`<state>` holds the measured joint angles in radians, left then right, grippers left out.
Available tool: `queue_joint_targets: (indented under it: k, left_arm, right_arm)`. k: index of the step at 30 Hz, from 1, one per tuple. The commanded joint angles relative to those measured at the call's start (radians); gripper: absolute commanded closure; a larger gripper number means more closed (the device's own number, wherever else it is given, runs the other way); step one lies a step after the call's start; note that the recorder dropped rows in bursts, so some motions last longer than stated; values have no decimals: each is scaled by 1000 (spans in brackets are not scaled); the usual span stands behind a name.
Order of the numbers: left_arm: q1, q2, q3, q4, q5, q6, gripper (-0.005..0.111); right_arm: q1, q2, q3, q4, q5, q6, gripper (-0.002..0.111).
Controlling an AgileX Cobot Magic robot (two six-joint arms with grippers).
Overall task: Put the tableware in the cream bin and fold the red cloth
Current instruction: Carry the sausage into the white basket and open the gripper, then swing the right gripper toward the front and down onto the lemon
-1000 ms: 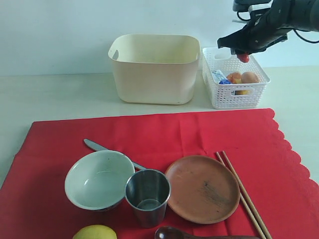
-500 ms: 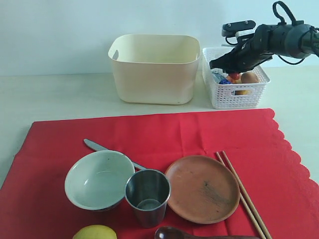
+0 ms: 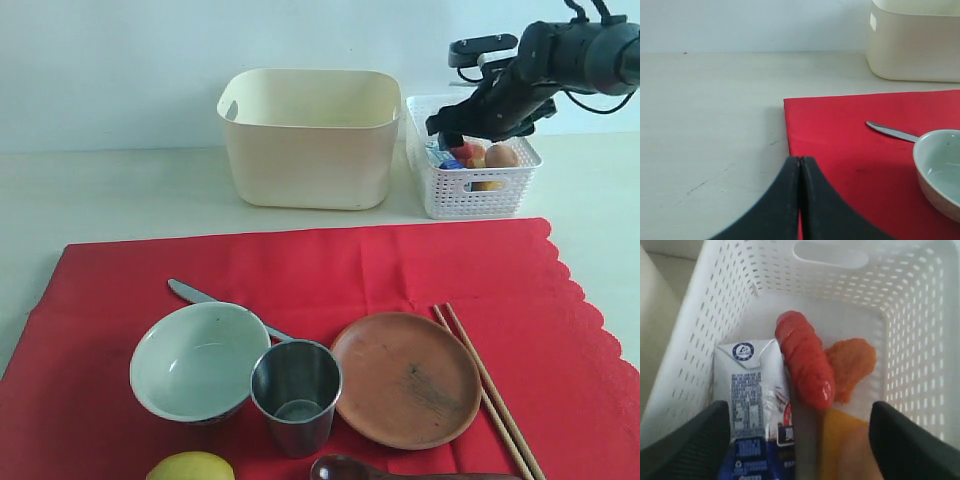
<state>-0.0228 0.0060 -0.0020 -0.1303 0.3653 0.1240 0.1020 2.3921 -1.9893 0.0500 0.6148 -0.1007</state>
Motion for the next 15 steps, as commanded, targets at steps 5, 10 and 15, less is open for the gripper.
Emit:
queue_joint_targets:
  k: [5, 10, 15]
  left_arm:
    - [-7, -6, 2, -4, -10, -2, 107]
    - [-7, -6, 2, -4, -10, -2, 107]
    - [-7, -6, 2, -4, -10, -2, 107]
  right_arm:
    - [-2, -126, 12, 30, 187, -29, 34]
    - [11, -222, 121, 30, 187, -37, 34]
    - [24, -336, 268, 30, 135, -37, 34]
